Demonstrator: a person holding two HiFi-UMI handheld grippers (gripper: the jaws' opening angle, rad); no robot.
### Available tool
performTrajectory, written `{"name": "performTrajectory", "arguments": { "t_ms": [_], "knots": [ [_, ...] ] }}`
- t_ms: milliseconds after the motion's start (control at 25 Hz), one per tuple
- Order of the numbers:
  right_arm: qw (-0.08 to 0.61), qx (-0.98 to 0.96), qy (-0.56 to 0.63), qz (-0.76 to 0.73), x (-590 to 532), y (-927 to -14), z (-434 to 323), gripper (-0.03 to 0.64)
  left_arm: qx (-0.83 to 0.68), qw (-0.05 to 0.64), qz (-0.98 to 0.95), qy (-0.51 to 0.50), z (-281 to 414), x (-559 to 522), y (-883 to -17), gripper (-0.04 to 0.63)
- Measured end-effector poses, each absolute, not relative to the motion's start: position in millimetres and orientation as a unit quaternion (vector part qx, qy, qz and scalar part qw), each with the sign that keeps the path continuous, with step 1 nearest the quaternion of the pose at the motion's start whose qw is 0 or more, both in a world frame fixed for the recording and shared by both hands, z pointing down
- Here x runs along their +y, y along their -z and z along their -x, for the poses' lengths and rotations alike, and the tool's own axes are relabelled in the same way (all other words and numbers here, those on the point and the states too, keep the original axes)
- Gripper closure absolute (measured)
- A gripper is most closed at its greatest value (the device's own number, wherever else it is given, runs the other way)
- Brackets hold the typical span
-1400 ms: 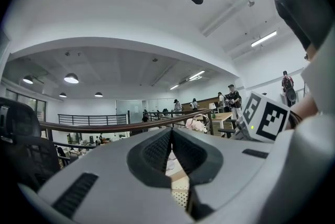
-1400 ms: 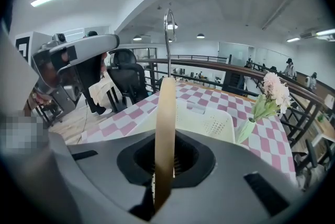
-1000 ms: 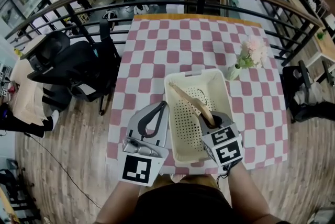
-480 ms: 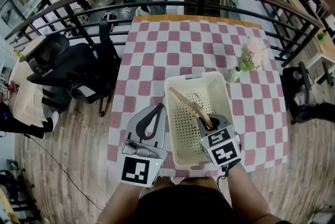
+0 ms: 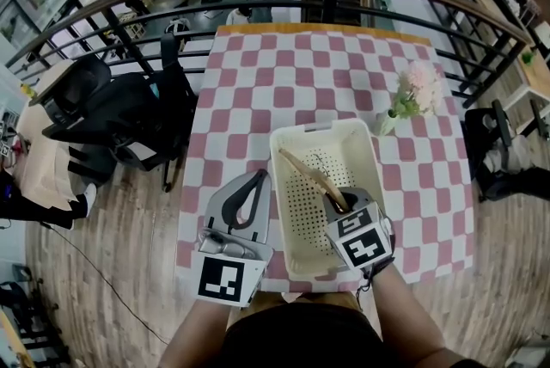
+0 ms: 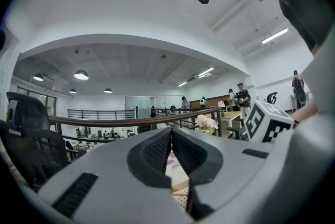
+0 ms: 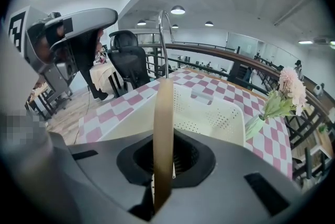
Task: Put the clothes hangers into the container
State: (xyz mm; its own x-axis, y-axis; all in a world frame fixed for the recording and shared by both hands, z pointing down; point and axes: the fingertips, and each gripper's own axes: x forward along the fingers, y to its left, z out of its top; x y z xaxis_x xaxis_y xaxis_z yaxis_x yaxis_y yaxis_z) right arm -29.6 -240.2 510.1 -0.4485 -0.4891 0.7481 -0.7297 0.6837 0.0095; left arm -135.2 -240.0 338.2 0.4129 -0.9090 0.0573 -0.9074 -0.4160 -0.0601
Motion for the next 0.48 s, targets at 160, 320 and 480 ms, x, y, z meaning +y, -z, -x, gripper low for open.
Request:
{"name": "performTrajectory", "arguments": {
  "t_ms": [160,320,480],
  "knots": [
    [0.392,-0.833,-0.153,-0.359,-242,-517,31,0.581,0.539,0.009,0.841,0.044,137,-244,-340,0.586],
    [0.398,-0.831,-0.155,-0.358,-243,-522,32,0.581,0.541,0.005,0.840,0.047,139,-247,-344,0.586],
    [0.400,-0.829,-0.153,-0.361,-249,-522,30,0.581,0.542,0.007,0.839,0.053,141,-250,-348,0.586]
  ]
}}
